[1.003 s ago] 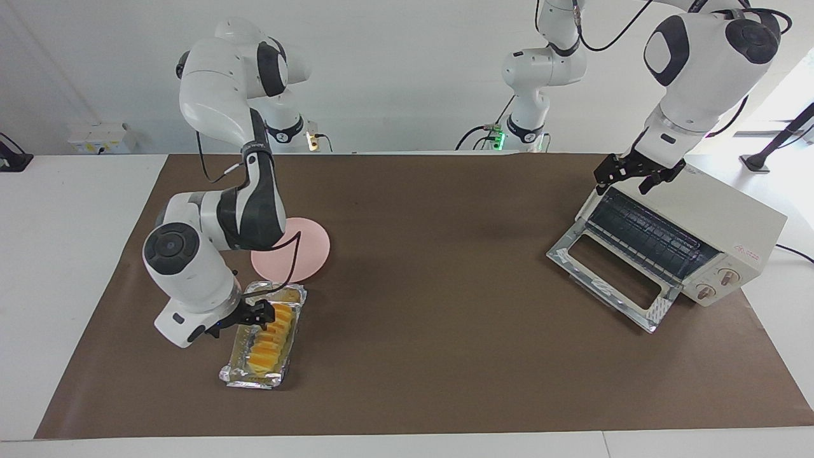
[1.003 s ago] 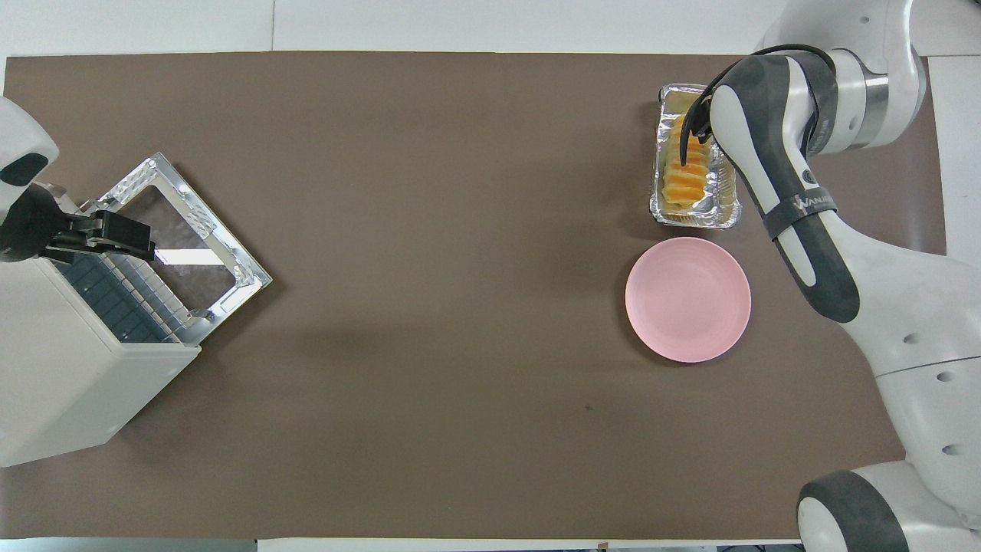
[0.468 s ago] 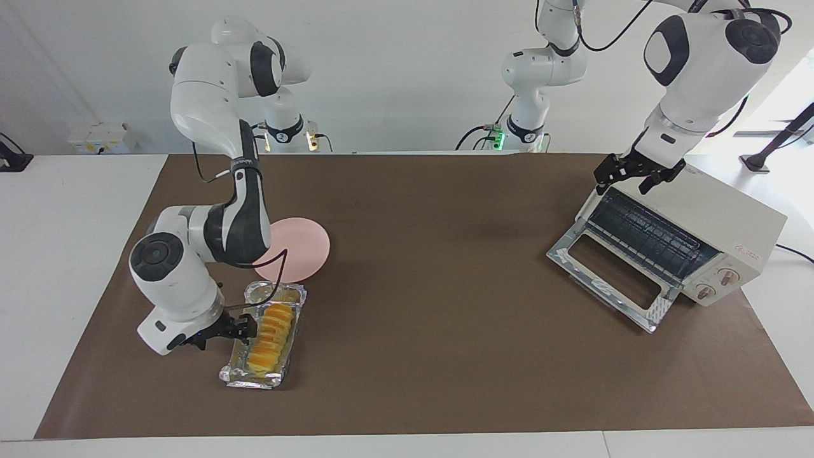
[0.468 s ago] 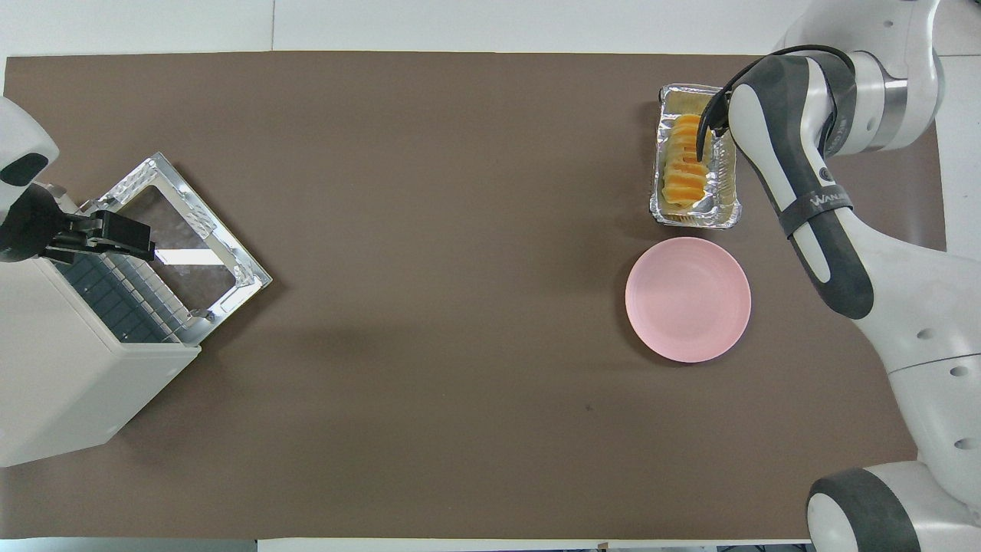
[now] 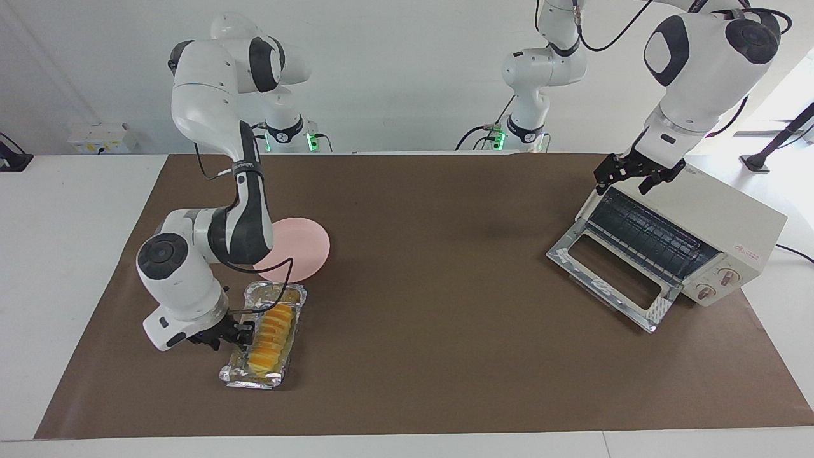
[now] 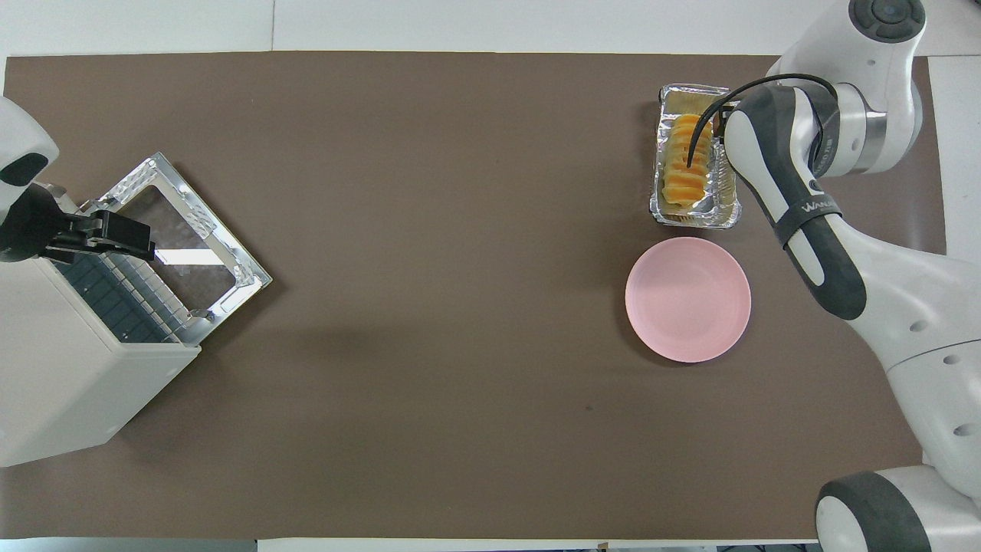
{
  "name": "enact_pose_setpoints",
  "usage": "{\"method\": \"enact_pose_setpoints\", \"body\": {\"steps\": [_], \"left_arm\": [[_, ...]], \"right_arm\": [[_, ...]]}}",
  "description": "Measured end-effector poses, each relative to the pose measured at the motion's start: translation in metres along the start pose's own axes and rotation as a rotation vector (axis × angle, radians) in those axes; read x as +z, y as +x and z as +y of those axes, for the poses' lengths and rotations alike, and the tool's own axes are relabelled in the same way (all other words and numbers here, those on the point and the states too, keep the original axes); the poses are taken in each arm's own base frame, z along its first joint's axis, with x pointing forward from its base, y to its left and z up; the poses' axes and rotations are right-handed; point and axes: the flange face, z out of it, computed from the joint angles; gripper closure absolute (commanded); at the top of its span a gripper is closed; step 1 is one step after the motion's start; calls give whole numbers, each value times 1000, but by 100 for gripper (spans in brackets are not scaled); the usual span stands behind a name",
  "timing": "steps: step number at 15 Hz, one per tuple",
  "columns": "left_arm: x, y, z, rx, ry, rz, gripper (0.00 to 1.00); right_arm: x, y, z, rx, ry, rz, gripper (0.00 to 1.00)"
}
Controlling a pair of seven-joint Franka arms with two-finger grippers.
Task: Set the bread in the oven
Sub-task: 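Lower the bread into the foil tray and open the right gripper, then grasp the edge of the foil tray with the right gripper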
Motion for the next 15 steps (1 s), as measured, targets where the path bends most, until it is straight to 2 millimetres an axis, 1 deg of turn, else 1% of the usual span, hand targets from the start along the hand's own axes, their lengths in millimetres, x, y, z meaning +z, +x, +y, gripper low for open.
{"method": "enact_pose_setpoints", "body": {"steps": [1,2,3,4,12,14,15], "left_arm": [[0,0,0,0,0,0,0],[0,0,0,0,0,0,0],[0,0,0,0,0,0,0],[0,0,0,0,0,0,0],[0,0,0,0,0,0,0],[0,0,0,0,0,0,0],[0,0,0,0,0,0,0]], "right_arm": [[4,-2,-1,2,4,2,48],[6,-4,-1,2,6,3,68],[7,-5,-1,3,7,3,97],[7,-6,-1,4,7,3,100],[0,-8,-7,-2,10,5,100],[-6,-11,-10,-7,11,-27,100],[-14,-13,-14,-13,14,-52,100]]}}
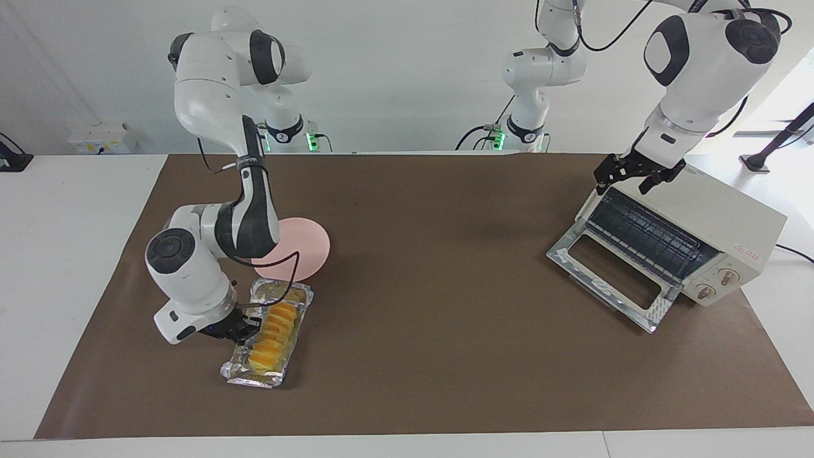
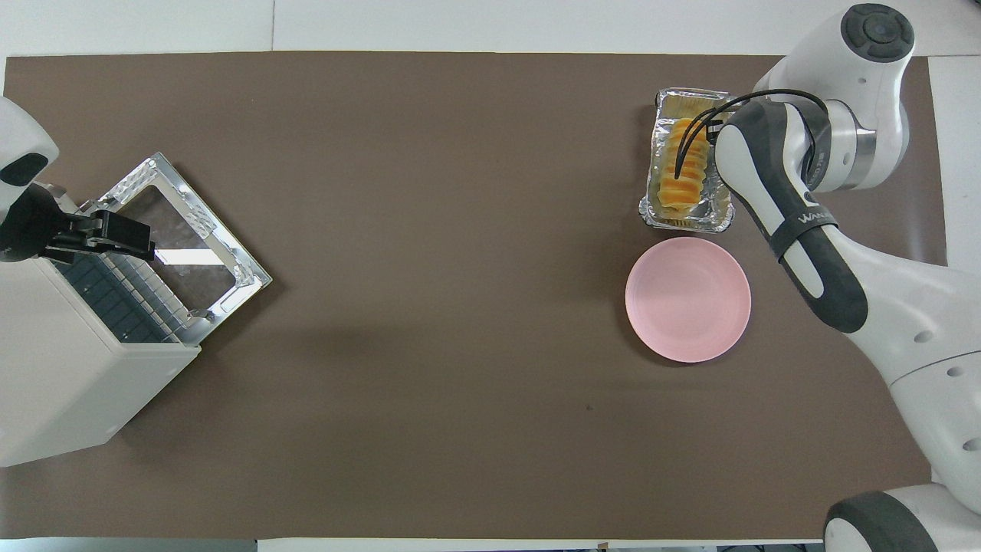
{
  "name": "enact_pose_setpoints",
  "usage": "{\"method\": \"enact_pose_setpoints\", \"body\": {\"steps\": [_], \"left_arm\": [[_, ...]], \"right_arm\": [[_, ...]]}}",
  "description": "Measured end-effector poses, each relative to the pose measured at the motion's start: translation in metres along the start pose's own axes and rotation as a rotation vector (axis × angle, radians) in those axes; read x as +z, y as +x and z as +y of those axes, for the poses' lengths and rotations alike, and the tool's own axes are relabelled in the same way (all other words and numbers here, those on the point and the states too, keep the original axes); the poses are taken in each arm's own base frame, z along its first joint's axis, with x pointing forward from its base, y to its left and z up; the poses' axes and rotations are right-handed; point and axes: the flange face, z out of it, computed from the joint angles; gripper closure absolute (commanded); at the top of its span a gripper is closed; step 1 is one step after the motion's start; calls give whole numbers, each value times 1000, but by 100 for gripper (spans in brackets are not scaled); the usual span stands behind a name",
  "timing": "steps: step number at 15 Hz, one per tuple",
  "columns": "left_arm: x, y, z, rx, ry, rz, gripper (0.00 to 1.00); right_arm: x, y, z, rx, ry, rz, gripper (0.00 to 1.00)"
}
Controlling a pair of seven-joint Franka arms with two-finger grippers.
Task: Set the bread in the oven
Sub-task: 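Grasp the edge of the foil tray with the right gripper, then slide the foil tray toward the oven with the right gripper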
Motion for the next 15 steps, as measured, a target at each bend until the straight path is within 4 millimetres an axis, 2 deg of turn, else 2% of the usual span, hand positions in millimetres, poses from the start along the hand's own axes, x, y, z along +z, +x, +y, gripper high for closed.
{"method": "enact_pose_setpoints", "body": {"steps": [1,3,5,7,9,10,12,15], "left_arm": [[0,0,0,0,0,0,0],[0,0,0,0,0,0,0],[0,0,0,0,0,0,0],[0,0,0,0,0,0,0],[0,0,0,0,0,0,0],[0,0,0,0,0,0,0],[0,0,0,0,0,0,0],[0,0,0,0,0,0,0]], "right_arm": [[-13,-2,-11,-13,13,-25,100],[-50,-8,-50,-42,61,-52,100],[-84,-19,-101,-67,120,-51,100],[-97,-38,-166,-92,148,-52,100],[-91,-63,-234,-103,144,-69,100],[-85,-74,-259,-112,143,-68,100],[-68,-94,-299,-110,147,-56,100],[-29,-127,-350,-125,159,-24,100]]}}
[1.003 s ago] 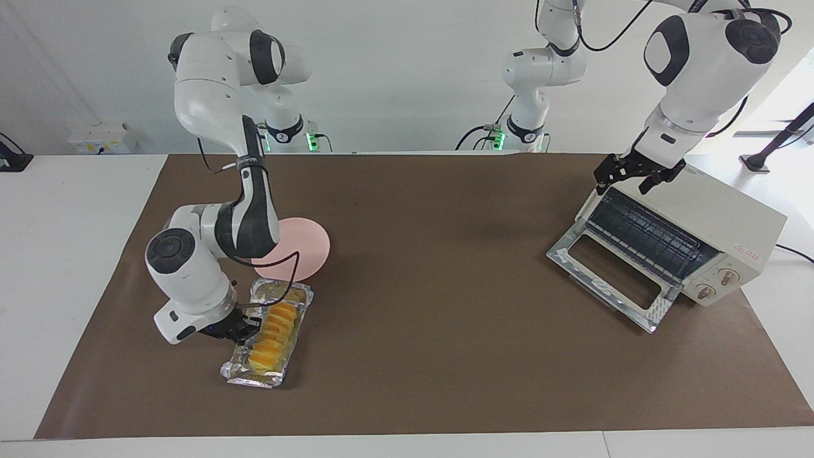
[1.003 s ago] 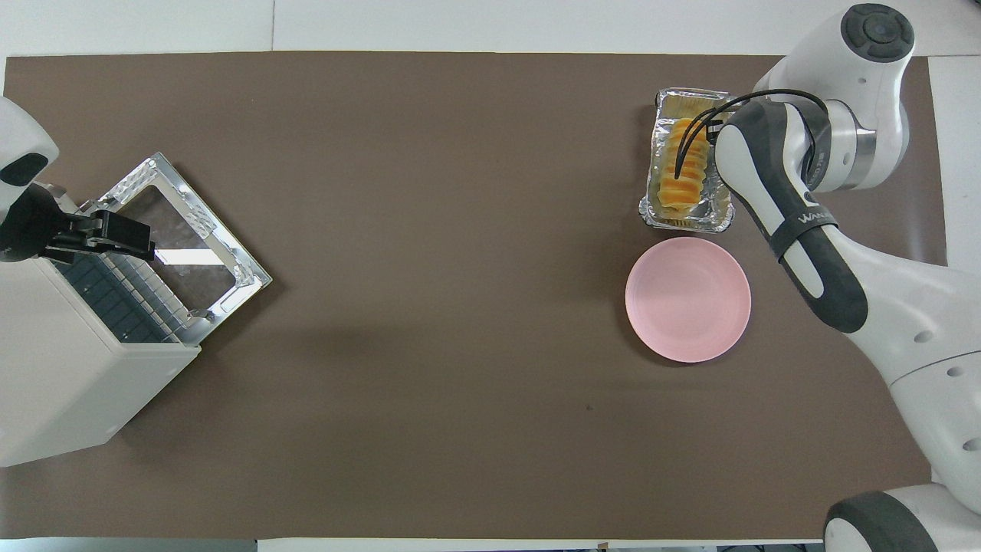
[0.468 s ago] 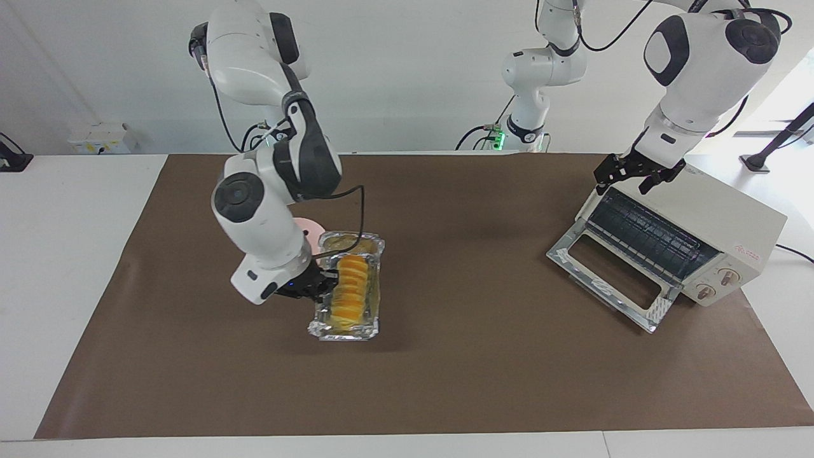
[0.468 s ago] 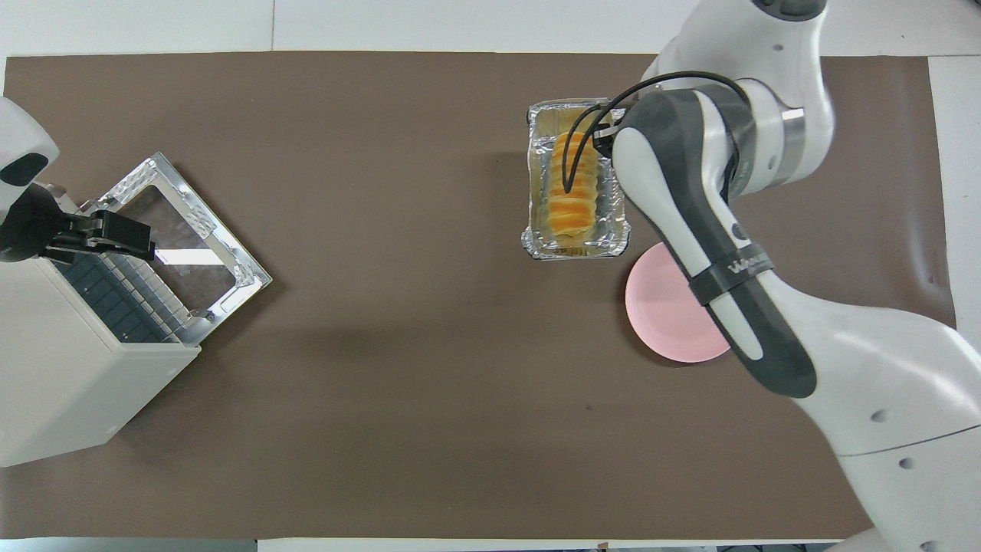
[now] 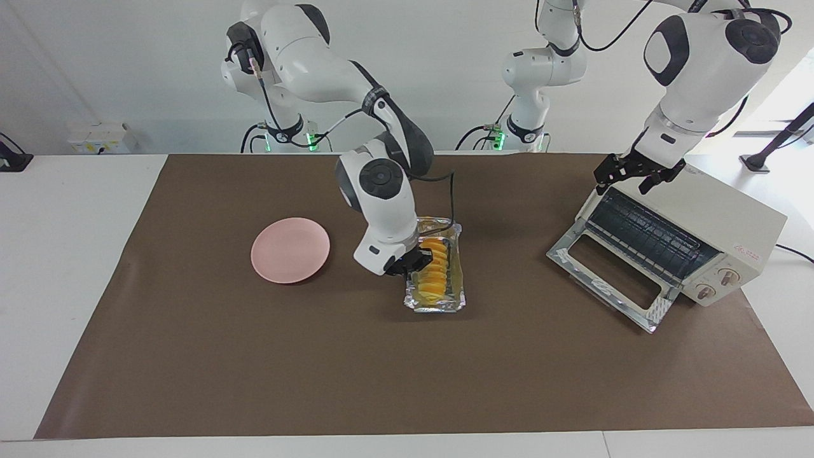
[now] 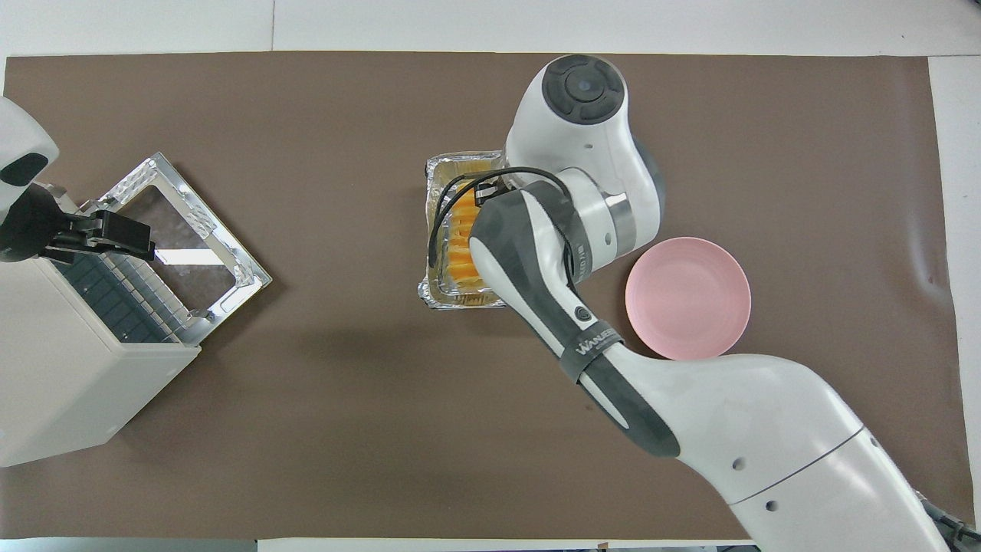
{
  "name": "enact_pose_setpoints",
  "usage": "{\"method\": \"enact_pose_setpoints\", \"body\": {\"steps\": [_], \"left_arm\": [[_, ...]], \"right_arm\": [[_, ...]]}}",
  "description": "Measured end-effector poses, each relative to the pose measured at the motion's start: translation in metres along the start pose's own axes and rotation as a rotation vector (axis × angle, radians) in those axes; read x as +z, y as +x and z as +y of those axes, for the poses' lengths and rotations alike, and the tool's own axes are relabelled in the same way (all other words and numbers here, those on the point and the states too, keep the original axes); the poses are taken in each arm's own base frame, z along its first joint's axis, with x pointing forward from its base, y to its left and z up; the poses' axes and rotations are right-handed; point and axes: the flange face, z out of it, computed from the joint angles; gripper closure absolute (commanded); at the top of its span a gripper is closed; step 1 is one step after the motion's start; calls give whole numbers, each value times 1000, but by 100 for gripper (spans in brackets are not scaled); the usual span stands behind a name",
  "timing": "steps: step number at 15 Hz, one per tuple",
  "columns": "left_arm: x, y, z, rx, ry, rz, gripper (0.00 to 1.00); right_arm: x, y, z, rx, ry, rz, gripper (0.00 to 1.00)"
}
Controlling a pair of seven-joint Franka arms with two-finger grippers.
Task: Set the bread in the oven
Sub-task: 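Slide the foil tray toward the oven with the right gripper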
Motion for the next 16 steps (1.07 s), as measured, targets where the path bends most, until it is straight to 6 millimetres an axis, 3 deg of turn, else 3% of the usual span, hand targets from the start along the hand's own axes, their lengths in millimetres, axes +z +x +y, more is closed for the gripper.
{"method": "enact_pose_setpoints", "body": {"steps": [2,4,5,6,9,11,14,16], "left_arm": [[0,0,0,0,0,0,0],[0,0,0,0,0,0,0],[0,0,0,0,0,0,0],[0,0,0,0,0,0,0],[0,0,0,0,0,0,0],[0,0,0,0,0,0,0],[0,0,1,3,0,0,0],[0,0,11,19,1,0,0]], "right_arm": [[19,-8,-6,-6,4,15,100],[25,-8,-4,-6,9,33,100],[27,-9,-3,-16,13,43,65],[31,-10,-2,-27,15,51,1],[39,-15,1,-37,11,47,0],[33,-18,2,-26,-2,10,0],[-14,-12,16,32,-43,-72,0],[-57,4,54,91,-48,-80,0]]}}
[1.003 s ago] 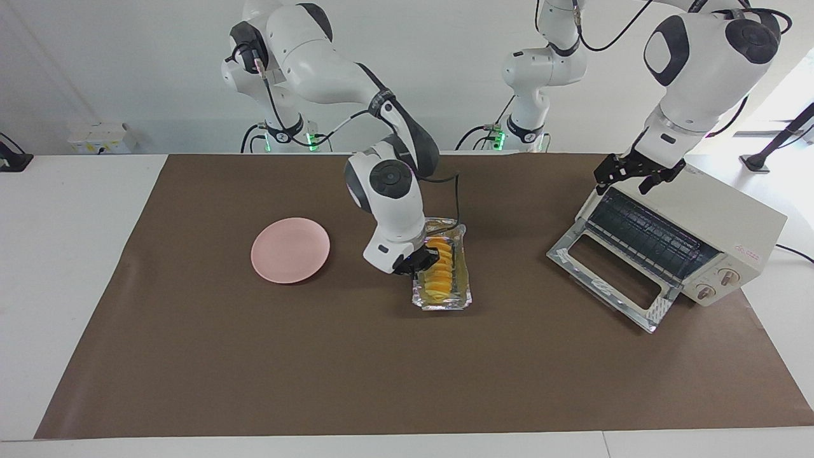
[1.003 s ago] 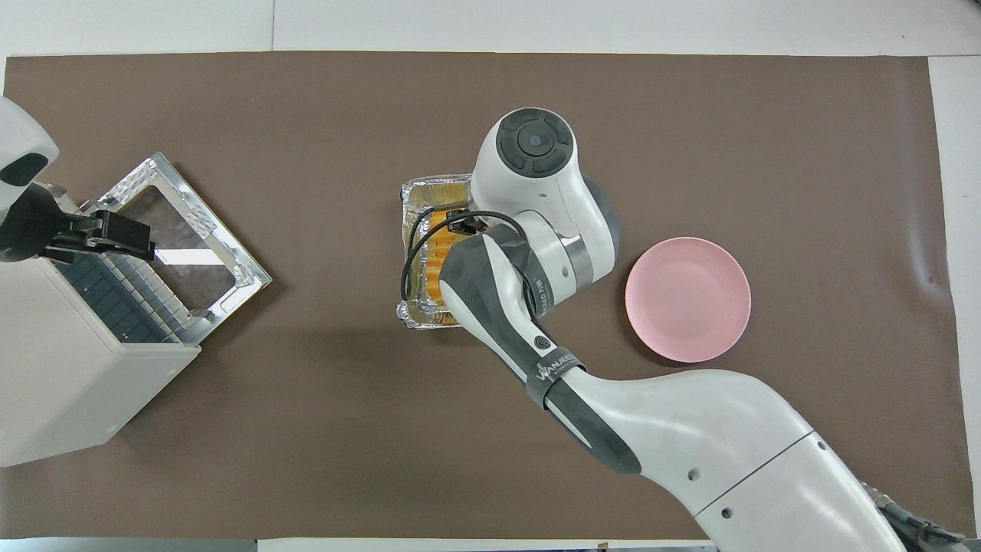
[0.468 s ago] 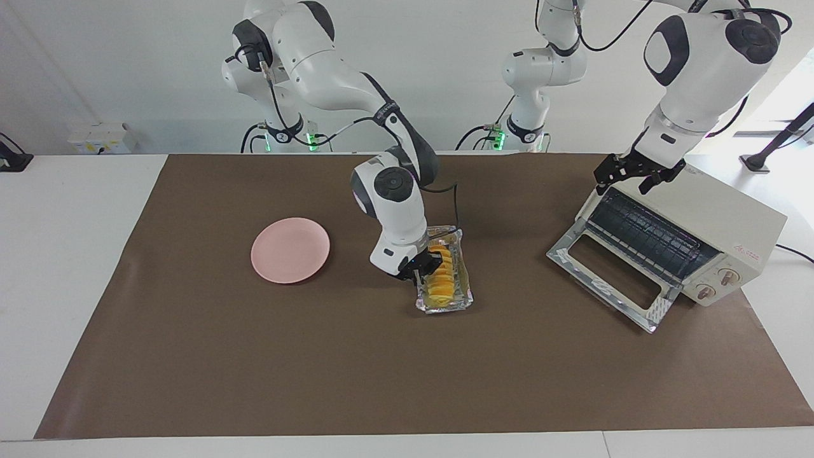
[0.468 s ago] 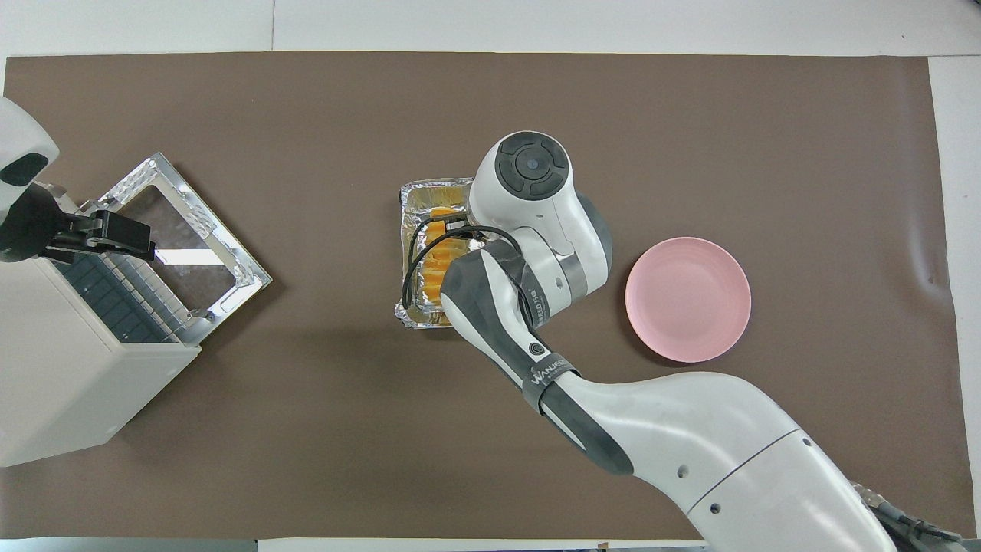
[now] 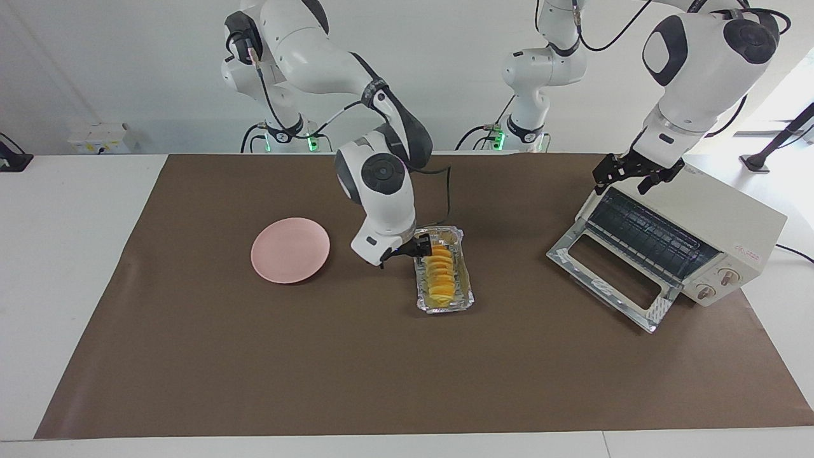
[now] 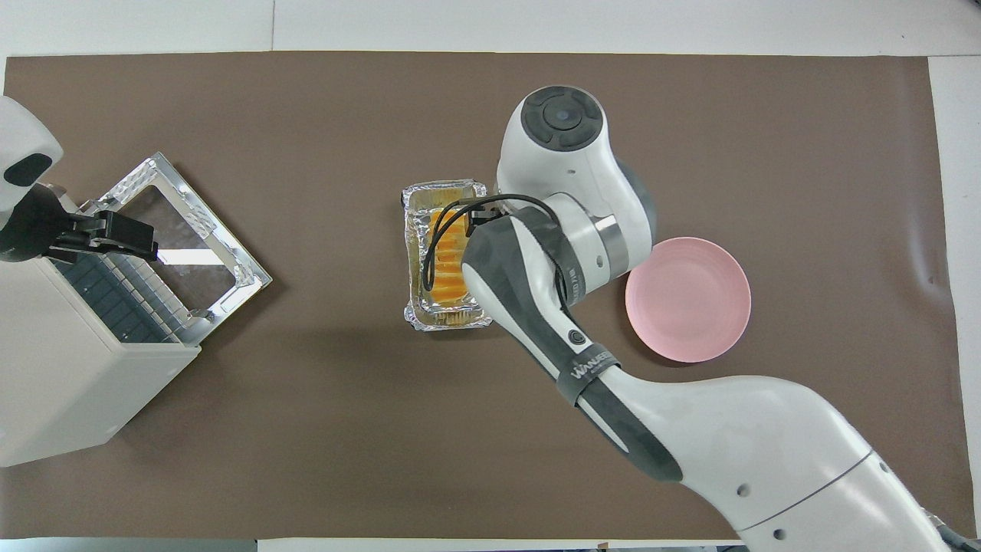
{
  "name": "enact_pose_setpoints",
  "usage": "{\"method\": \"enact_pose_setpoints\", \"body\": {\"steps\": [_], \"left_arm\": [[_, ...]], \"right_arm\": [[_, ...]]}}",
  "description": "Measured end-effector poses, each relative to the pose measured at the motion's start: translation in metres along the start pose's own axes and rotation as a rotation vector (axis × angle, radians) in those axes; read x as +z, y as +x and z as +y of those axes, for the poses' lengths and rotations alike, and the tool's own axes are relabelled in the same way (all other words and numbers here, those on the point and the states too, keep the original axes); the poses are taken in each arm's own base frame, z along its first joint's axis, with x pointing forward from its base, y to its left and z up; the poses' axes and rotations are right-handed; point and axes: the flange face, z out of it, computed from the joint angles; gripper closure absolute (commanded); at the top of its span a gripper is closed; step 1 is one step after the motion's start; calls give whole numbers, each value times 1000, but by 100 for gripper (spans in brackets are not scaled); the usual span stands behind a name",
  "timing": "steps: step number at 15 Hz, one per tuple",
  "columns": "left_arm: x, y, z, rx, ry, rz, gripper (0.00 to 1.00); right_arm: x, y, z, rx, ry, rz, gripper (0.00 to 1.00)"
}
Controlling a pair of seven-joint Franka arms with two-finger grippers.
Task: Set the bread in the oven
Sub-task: 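Slide the foil tray toward the oven with the right gripper, then release the tray with the right gripper while the left gripper reaches it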
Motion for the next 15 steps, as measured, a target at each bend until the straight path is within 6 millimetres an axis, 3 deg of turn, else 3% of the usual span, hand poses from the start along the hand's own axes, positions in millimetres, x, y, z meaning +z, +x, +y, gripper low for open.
{"method": "enact_pose_setpoints", "body": {"steps": [4,7,11,13,15], "left_arm": [[-2,0,49,44,3,21,0],[-4,-9,126,48,-1,61,0],[7,-26,221,87,-1,52,0],[25,-20,268,70,-1,34,0],[51,-12,304,71,1,16,0]], "right_arm": [[-78,31,146,80,20,26,0],[-118,27,236,43,26,25,0],[-150,10,317,-28,33,5,0],[-165,-3,349,-43,25,0,0],[-184,-18,366,-47,1,5,0]]}}
